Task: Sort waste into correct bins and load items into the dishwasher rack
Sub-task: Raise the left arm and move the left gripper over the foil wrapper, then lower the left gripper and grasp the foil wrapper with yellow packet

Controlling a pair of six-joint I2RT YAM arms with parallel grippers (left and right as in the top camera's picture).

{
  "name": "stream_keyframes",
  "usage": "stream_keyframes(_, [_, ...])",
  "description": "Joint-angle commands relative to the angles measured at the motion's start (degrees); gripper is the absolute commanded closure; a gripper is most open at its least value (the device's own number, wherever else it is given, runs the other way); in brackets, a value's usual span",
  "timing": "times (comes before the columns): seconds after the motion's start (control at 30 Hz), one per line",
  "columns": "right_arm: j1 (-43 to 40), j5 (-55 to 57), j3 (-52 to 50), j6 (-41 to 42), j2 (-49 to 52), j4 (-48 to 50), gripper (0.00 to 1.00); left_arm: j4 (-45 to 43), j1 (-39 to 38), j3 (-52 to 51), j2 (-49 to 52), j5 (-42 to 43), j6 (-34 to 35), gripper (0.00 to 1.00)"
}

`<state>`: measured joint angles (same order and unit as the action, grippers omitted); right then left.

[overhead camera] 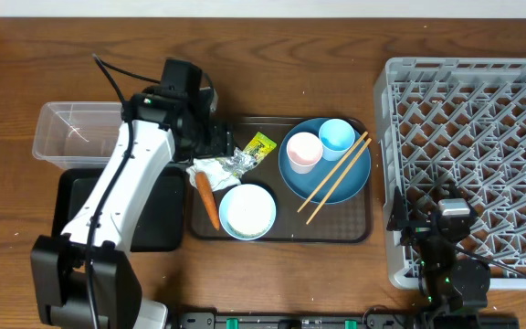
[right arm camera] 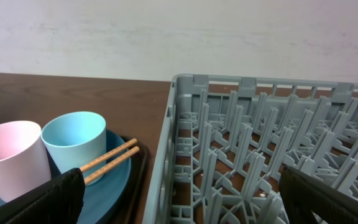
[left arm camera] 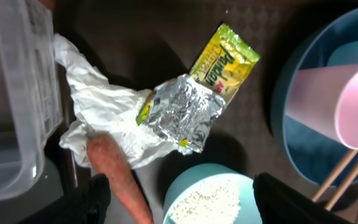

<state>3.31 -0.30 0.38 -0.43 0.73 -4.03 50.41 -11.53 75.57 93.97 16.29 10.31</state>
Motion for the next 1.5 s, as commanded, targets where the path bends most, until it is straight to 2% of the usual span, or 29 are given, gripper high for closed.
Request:
stream_keyframes(0.0, [-0.6, -0.2, -0.1, 0.8, 0.0, -0.2, 0.01, -1.5, -0.1, -1.7, 0.5, -0.5, -0.1, 0.23])
stream_keyframes(0.83, [-0.6, -0.1, -0.1, 0.8, 0.0, -0.2, 0.01, -16.3, -0.1, -12.7, 0.5, -2.4, -0.1, 0.23])
stream_keyframes(1.47, [-0.6, -0.2, -0.1, 0.8, 0.0, -0.2, 0.01, -17.5, 0.0, -13.2, 0.5, -2.4, -0.1, 0.22])
